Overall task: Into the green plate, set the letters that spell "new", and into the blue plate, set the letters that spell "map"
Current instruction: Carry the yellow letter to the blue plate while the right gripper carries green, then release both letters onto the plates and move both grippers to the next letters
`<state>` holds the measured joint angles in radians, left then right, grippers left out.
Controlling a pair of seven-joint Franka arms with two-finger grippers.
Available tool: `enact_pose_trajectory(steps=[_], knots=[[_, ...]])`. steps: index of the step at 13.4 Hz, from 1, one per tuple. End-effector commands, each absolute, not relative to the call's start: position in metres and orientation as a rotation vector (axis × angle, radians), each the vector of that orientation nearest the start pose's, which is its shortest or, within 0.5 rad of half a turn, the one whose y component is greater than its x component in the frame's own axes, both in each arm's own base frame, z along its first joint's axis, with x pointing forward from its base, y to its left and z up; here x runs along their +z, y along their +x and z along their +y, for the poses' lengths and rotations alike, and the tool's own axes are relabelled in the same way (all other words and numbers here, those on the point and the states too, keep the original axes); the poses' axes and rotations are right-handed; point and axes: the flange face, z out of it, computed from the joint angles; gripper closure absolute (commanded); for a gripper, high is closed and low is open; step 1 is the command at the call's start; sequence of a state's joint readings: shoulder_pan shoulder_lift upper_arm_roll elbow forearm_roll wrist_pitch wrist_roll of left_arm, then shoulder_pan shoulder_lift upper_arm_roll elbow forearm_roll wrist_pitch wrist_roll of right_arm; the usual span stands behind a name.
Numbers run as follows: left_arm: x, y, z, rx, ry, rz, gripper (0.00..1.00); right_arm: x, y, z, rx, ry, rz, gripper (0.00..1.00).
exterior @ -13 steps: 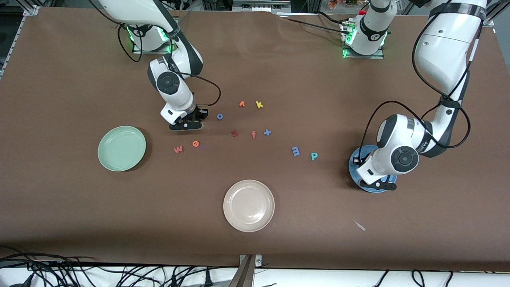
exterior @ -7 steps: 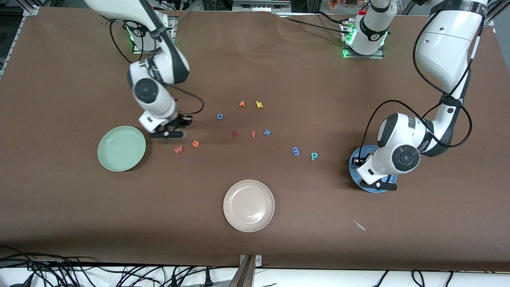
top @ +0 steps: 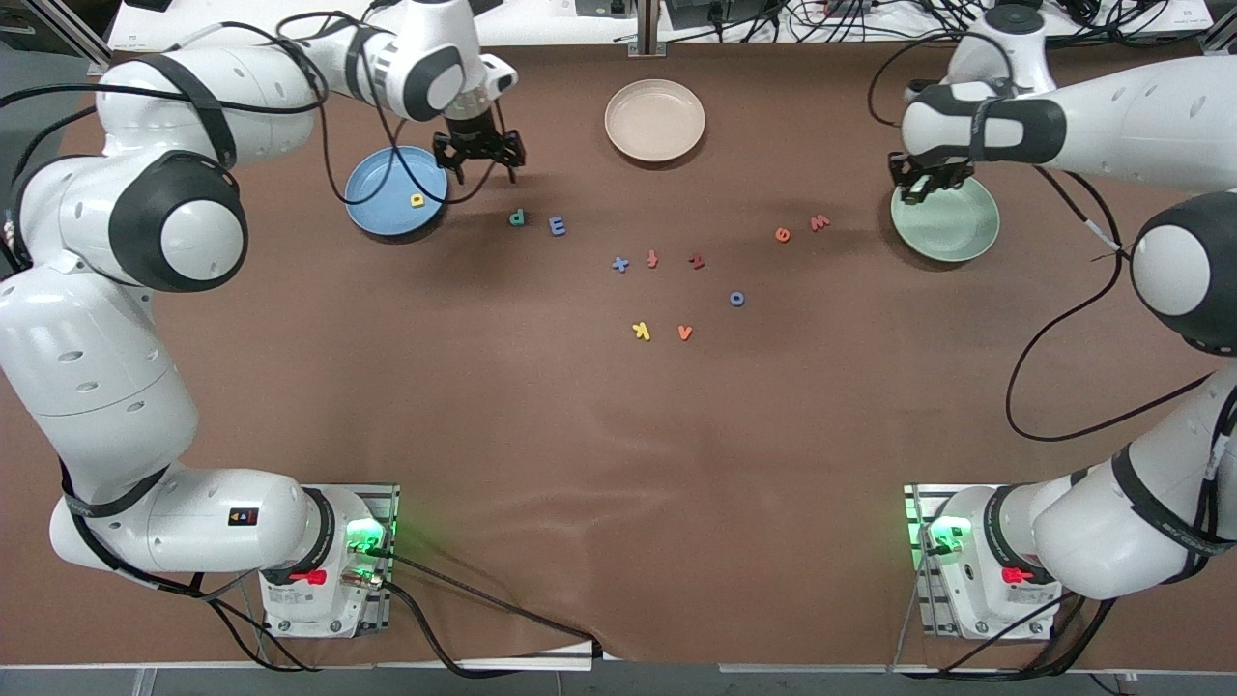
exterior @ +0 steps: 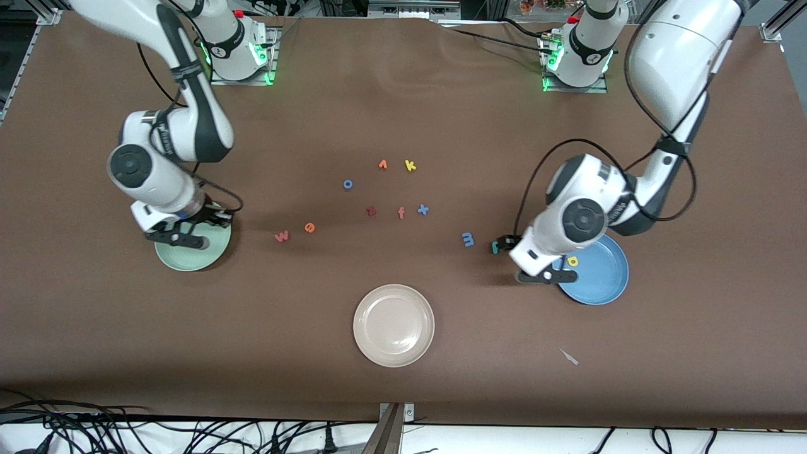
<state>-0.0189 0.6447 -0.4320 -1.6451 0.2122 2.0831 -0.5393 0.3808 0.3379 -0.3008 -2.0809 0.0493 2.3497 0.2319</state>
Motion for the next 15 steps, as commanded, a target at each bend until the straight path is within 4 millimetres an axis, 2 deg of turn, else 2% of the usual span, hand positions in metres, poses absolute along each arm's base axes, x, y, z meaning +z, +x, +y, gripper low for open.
enact_pose_trajectory(steps=[1,2,3,4,6,7,8,11,15], knots=[[0.235,0.609,-0.278,0.268,-3.143,-0.051,0.00,0.248,0.598,0.012,0.105,-3.211,0.287,1.00],[0.228,0.609,-0.278,0.266,-3.150,-0.037,0.00,0.242,0.603,0.002,0.111,-3.212,0.317,0.95],[0.224,0.608,-0.280,0.258,-3.158,-0.031,0.00,0.236,0.606,0.000,0.121,-3.215,0.343,0.51],[0.221,0.606,-0.284,0.255,-3.162,-0.024,0.00,0.237,0.609,0.001,0.116,-3.216,0.334,0.01],[0.215,0.604,-0.286,0.266,-3.158,-0.017,0.00,0.248,0.611,0.007,0.108,-3.211,0.322,0.00],[0.216,0.603,-0.288,0.264,-3.160,-0.013,0.00,0.260,0.613,0.017,0.106,-3.203,0.329,0.00],[0.215,0.603,-0.287,0.266,-3.159,-0.015,0.00,0.266,0.613,0.022,0.136,-3.196,0.391,0.00],[0.214,0.603,-0.287,0.267,-3.159,-0.015,0.00,0.267,0.612,0.063,0.147,-3.166,0.482,0.00],[0.209,0.604,-0.289,0.250,-3.174,-0.018,0.00,0.269,0.611,0.146,0.125,-3.096,0.676,0.00]])
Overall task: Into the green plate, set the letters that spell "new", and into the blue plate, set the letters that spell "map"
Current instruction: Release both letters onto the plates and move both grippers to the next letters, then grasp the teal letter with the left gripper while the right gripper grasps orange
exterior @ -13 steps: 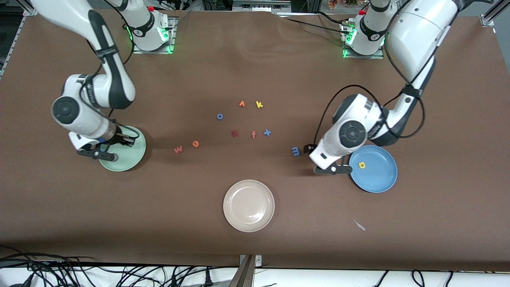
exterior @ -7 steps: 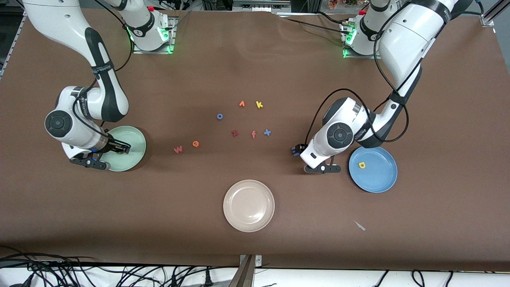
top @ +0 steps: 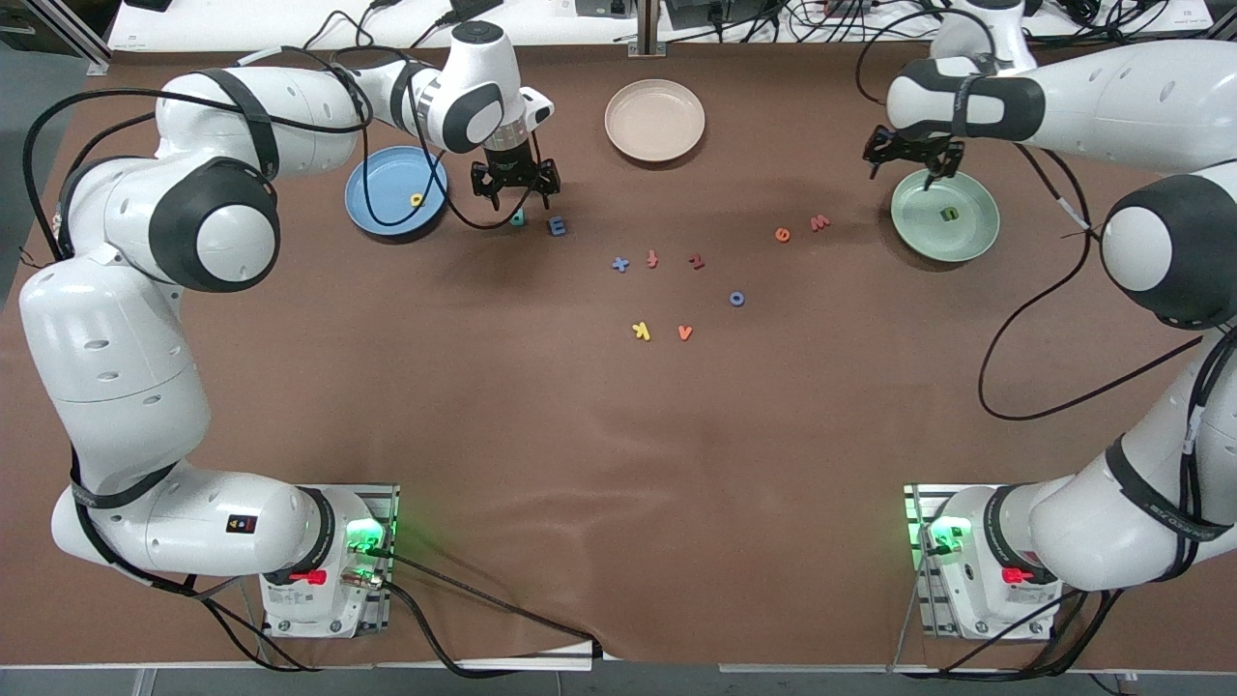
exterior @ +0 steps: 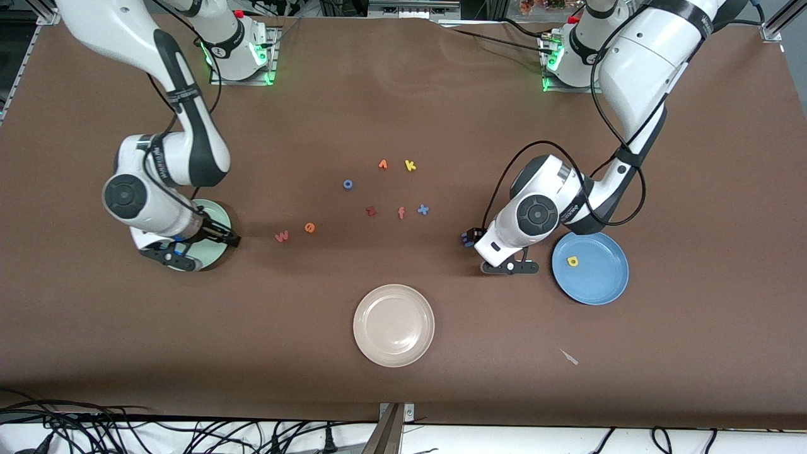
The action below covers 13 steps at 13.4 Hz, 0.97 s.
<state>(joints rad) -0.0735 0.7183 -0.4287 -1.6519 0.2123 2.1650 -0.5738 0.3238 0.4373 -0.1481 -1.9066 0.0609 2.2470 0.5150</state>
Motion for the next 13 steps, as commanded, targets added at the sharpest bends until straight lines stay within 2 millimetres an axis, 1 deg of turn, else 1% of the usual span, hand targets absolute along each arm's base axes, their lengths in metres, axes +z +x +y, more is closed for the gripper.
enact_pose_trajectory(steps=[1,3,4,7,8,9,11,13], knots=[[0.204,0.604,-0.289,0.260,-3.174,-0.019,0.00,0.268,0.608,0.165,0.128,-3.087,0.694,0.00],[0.200,0.604,-0.288,0.251,-3.175,-0.015,0.00,0.256,0.603,0.202,0.141,-3.078,0.741,0.00],[0.198,0.603,-0.287,0.236,-3.156,0.015,0.00,0.249,0.600,0.222,0.137,-3.077,0.756,0.00],[0.192,0.602,-0.285,0.226,-3.133,0.047,0.02,0.221,0.599,0.239,0.112,-3.072,0.744,0.00],[0.190,0.602,-0.285,0.228,-3.132,0.048,0.02,0.213,0.599,0.250,0.113,-3.068,0.731,0.00],[0.187,0.601,-0.285,0.235,-3.131,0.048,0.02,0.208,0.599,0.260,0.111,-3.061,0.727,0.00],[0.187,0.601,-0.285,0.235,-3.131,0.048,0.02,0.201,0.595,0.270,0.121,-3.053,0.739,0.00],[0.185,0.601,-0.284,0.239,-3.130,0.046,0.03,0.191,0.593,0.273,0.112,-3.050,0.731,0.01]])
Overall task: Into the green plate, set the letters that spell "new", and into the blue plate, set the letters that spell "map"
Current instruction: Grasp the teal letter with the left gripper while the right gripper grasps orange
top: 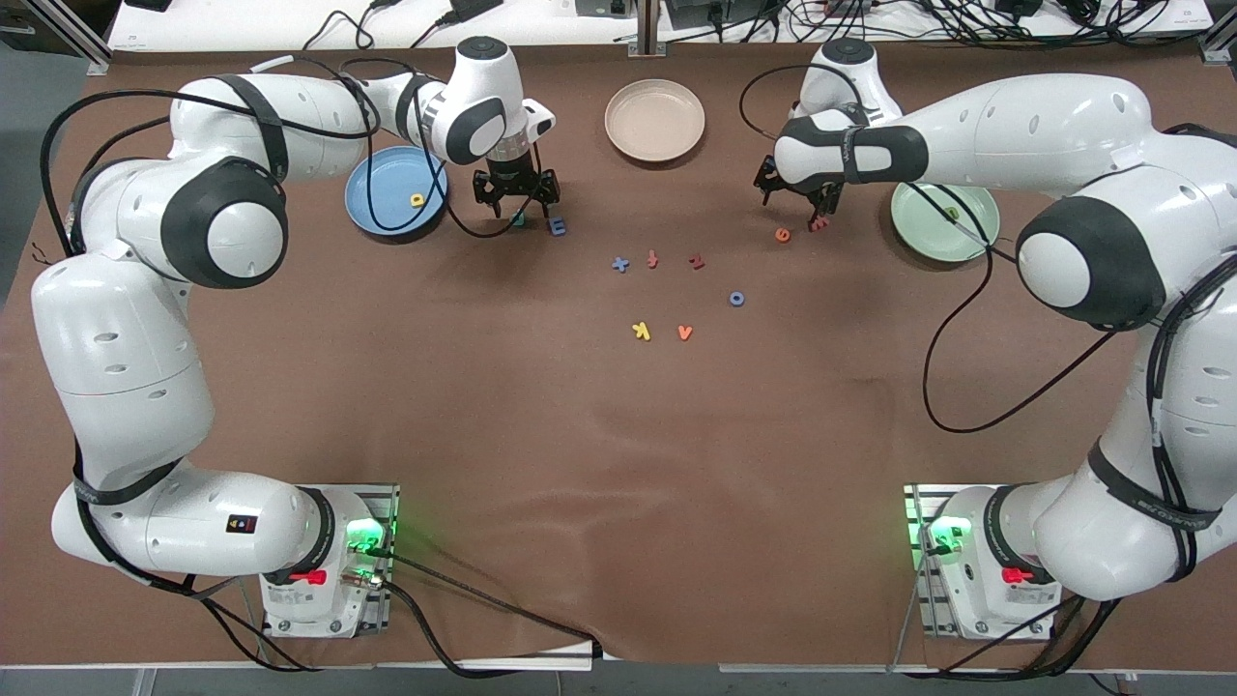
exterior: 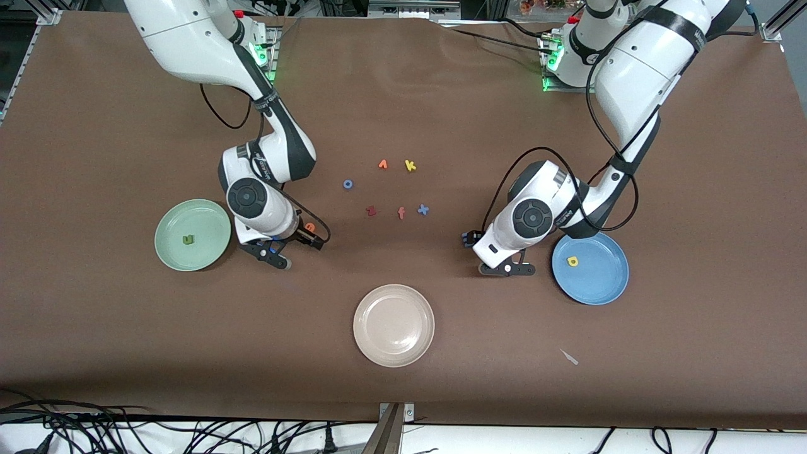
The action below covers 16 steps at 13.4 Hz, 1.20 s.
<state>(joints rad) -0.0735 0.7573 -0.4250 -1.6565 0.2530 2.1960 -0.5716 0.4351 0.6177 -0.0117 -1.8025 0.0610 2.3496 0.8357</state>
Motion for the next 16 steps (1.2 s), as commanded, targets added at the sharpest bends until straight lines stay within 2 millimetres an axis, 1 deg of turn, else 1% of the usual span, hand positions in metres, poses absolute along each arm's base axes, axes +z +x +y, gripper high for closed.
enact_pose_trajectory(steps=[1,2,5,7,8,9,10,11,12,13,15,16], knots=[[0.184,0.601,-0.284,0.242,-3.130,0.046,0.04,0.188,0.591,0.277,0.115,-3.051,0.726,0.03],[0.183,0.601,-0.283,0.244,-3.129,0.044,0.05,0.185,0.586,0.283,0.124,-3.058,0.709,0.05],[0.181,0.602,-0.282,0.247,-3.128,0.043,0.11,0.177,0.576,0.282,0.158,-3.072,0.708,0.12],[0.174,0.601,-0.281,0.225,-3.106,0.086,0.25,0.176,0.573,0.282,0.169,-3.078,0.697,0.24],[0.172,0.604,-0.277,0.193,-3.097,0.106,0.30,0.176,0.573,0.282,0.169,-3.081,0.683,0.32],[0.165,0.604,-0.277,0.196,-3.103,0.104,0.34,0.176,0.572,0.281,0.171,-3.083,0.674,0.39],[0.164,0.604,-0.278,0.187,-3.108,0.106,0.45,0.178,0.573,0.282,0.166,-3.085,0.647,0.49],[0.164,0.604,-0.277,0.186,-3.108,0.102,0.61,0.177,0.573,0.281,0.168,-3.087,0.645,0.57],[0.166,0.605,-0.276,0.189,-3.108,0.095,0.75,0.176,0.572,0.280,0.172,-3.088,0.645,0.62],[0.166,0.605,-0.275,0.192,-3.106,0.090,0.86,0.175,0.572,0.281,0.169,-3.088,0.643,0.71],[0.171,0.606,-0.277,0.184,-3.109,0.075,0.95,0.176,0.572,0.281,0.167,-3.087,0.643,0.90],[0.182,0.609,-0.275,0.170,-3.107,0.082,0.96,0.176,0.572,0.281,0.167,-3.087,0.642,0.98]])
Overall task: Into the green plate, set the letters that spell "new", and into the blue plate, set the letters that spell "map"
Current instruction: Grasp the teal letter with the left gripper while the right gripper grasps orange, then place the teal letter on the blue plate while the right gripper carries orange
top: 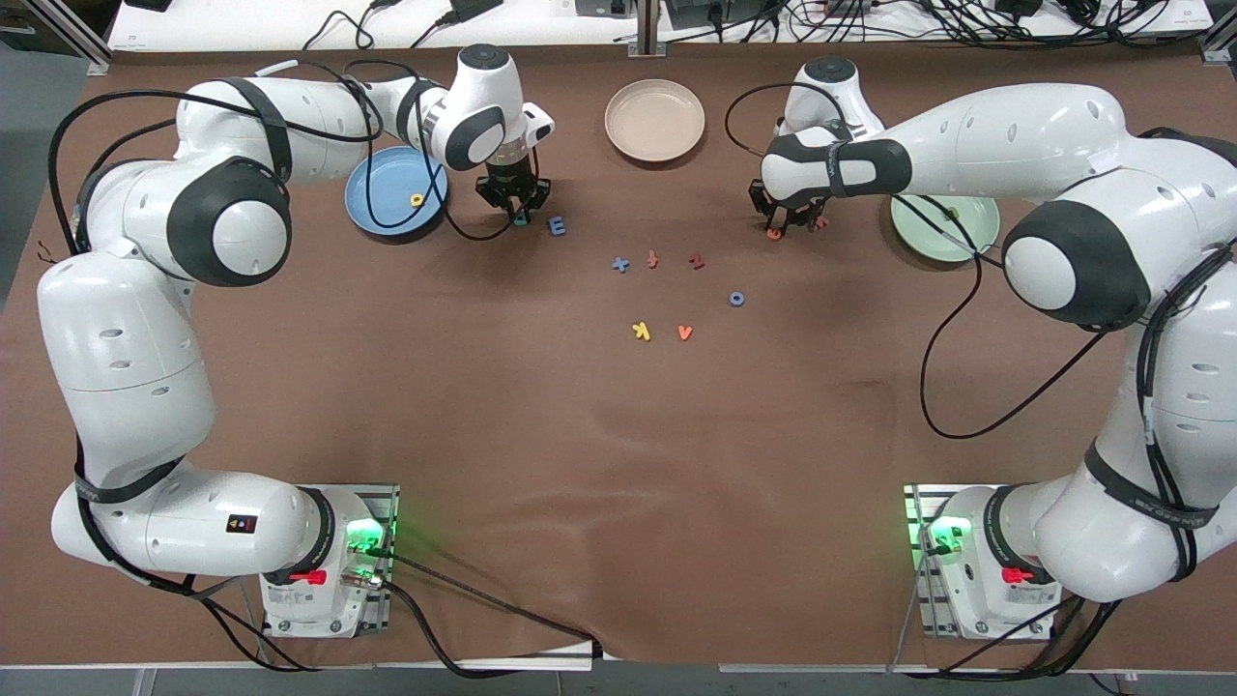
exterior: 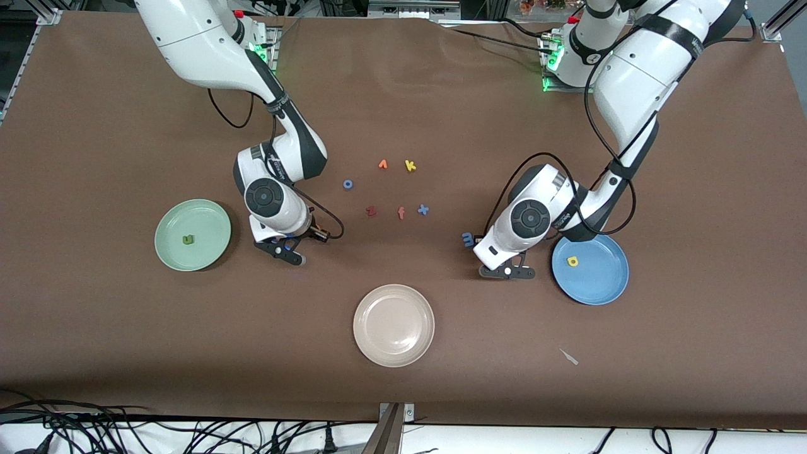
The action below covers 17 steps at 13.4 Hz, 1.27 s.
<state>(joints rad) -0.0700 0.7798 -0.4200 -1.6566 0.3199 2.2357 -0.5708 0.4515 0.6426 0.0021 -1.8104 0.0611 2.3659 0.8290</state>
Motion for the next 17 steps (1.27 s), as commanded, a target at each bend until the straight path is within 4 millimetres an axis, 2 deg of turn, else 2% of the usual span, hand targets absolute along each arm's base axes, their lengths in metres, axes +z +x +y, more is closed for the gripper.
enact_pose_trajectory(steps=[1,3,4,7,8,10,11,12,13,14,15,17], knots=[[0.200,0.611,-0.272,0.177,-3.082,0.085,0.96,0.176,0.573,0.280,0.168,-3.087,0.645,1.00],[0.229,0.616,-0.255,0.209,-3.043,0.083,0.96,0.178,0.573,0.282,0.169,-3.086,0.642,1.00],[0.237,0.622,-0.232,0.227,-3.032,0.119,0.96,0.179,0.574,0.282,0.165,-3.085,0.639,1.00],[0.252,0.645,-0.138,0.282,-3.023,0.350,0.95,0.189,0.579,0.282,0.163,-3.084,0.637,1.00],[0.250,0.648,-0.116,0.295,-3.026,0.384,0.95,0.193,0.582,0.282,0.177,-3.089,0.637,1.00],[0.227,0.652,-0.070,0.335,-3.037,0.346,0.93,0.201,0.586,0.283,0.195,-3.094,0.638,1.00],[0.223,0.651,-0.068,0.344,-3.039,0.340,0.92,0.203,0.588,0.283,0.205,-3.097,0.640,1.00],[0.220,0.651,-0.066,0.352,-3.040,0.337,0.83,0.209,0.593,0.281,0.216,-3.102,0.640,1.00],[0.218,0.650,-0.067,0.356,-3.040,0.336,0.36,0.224,0.599,0.276,0.238,-3.114,0.599,1.00],[0.219,0.651,-0.068,0.356,-3.042,0.334,0.00,0.234,0.607,0.258,0.289,-3.129,0.551,1.00],[0.221,0.651,-0.069,0.354,-3.041,0.336,0.00,0.247,0.615,0.234,0.329,-3.135,0.491,1.00],[0.234,0.651,-0.090,0.337,-3.052,0.340,0.00,0.264,0.626,0.190,0.388,-3.143,0.353,1.00]])
